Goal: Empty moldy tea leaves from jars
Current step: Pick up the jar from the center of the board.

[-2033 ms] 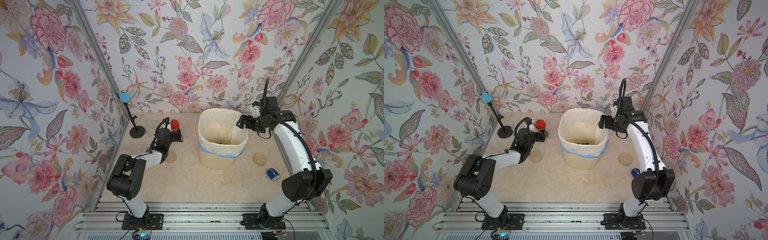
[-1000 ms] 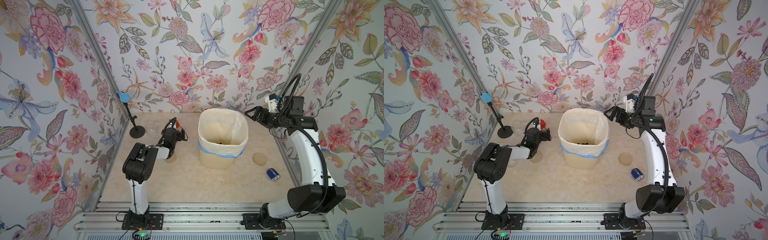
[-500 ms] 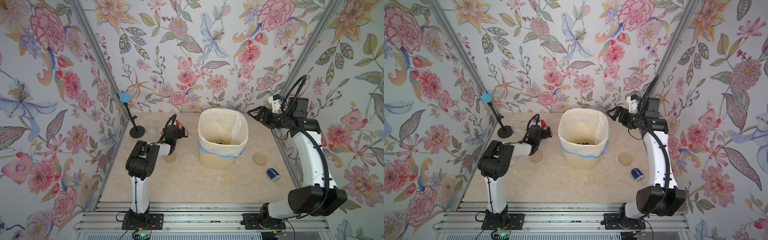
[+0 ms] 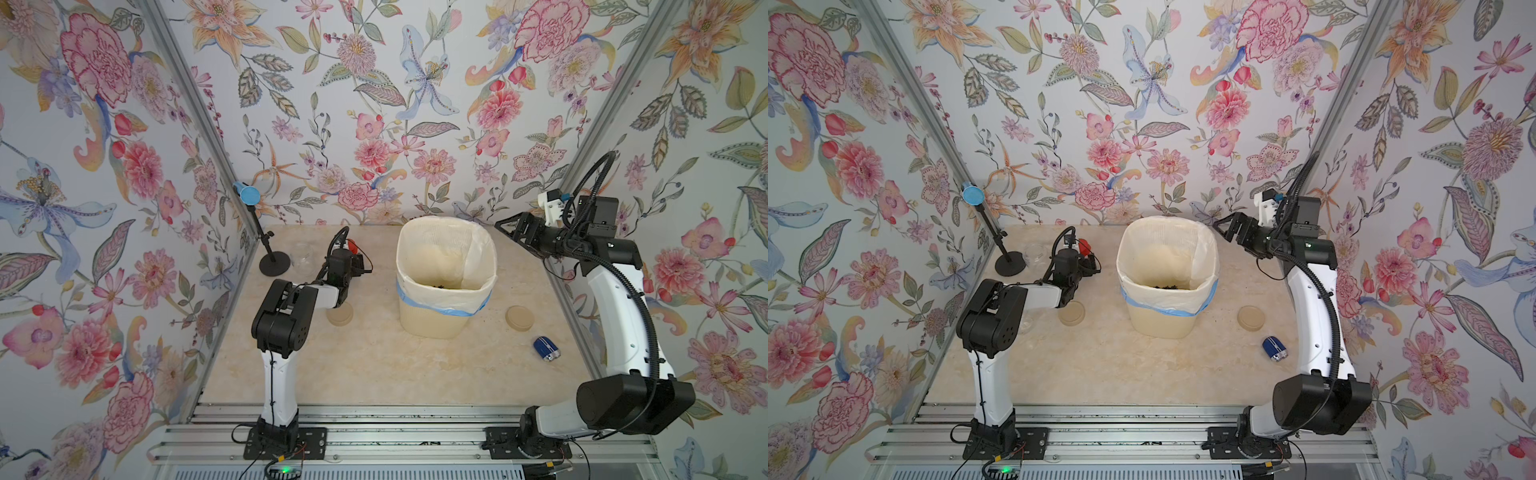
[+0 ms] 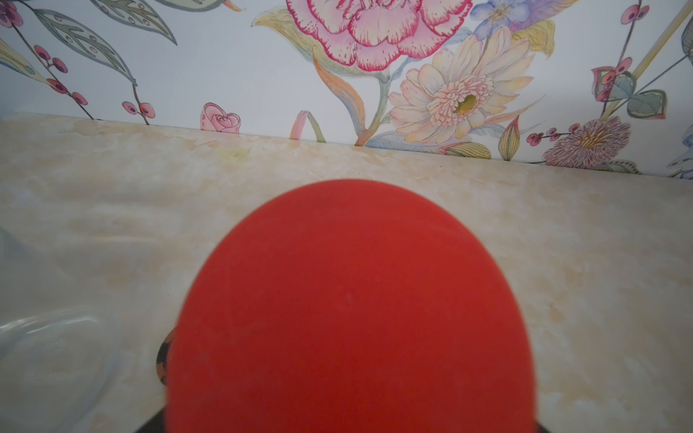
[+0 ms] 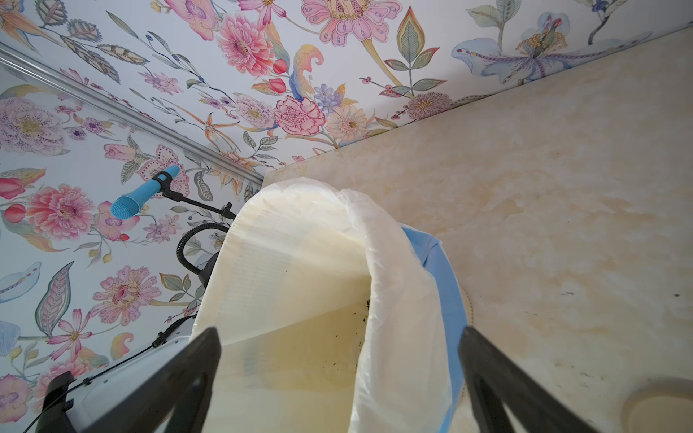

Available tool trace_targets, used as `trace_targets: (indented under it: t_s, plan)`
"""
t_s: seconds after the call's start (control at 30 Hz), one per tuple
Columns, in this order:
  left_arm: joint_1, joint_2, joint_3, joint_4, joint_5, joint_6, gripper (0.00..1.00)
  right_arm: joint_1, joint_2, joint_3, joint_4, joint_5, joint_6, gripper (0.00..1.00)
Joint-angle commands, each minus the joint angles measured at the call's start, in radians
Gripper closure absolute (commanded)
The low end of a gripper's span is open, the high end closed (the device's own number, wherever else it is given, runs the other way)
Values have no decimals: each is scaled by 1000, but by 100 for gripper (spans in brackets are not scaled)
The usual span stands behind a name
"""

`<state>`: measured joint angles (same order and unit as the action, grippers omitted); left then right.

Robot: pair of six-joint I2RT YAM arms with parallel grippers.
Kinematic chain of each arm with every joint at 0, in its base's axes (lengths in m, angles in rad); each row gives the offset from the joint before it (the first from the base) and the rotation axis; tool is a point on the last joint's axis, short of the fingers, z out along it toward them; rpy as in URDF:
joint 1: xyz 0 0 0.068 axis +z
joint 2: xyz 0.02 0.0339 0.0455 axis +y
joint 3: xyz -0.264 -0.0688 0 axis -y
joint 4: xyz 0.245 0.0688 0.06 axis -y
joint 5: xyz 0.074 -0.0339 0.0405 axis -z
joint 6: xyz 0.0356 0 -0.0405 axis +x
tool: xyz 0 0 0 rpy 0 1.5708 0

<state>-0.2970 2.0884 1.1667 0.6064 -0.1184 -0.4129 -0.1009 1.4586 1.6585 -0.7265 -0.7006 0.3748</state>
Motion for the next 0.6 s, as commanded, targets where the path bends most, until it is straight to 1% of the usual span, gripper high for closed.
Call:
trace_targets:
  t_s: [0.0, 0.03, 0.07, 0.13, 0.17, 0.33, 0.57]
  plan:
    - [13, 19, 17, -7, 22, -21, 23, -8, -25, -14, 32, -21, 12, 0]
    - [13, 19, 16, -7, 23, -21, 24, -8, -24, -16, 34, -23, 13, 0]
    - [12, 19, 15, -8, 27, -21, 27, -8, -24, -16, 36, -25, 16, 0]
    - [12, 19, 15, -2, 38, -17, 37, -9, -25, -17, 38, -27, 15, 0]
    - [13, 18, 13, 1, 42, -12, 39, -10, -24, -17, 38, -27, 15, 0]
    - [3, -24, -34, 45, 36, 25, 40, -10, -29, -17, 41, -25, 13, 0]
    - [-6, -182, -73, -18, 54, 74, 40, -6, -35, -27, 80, -36, 44, 0]
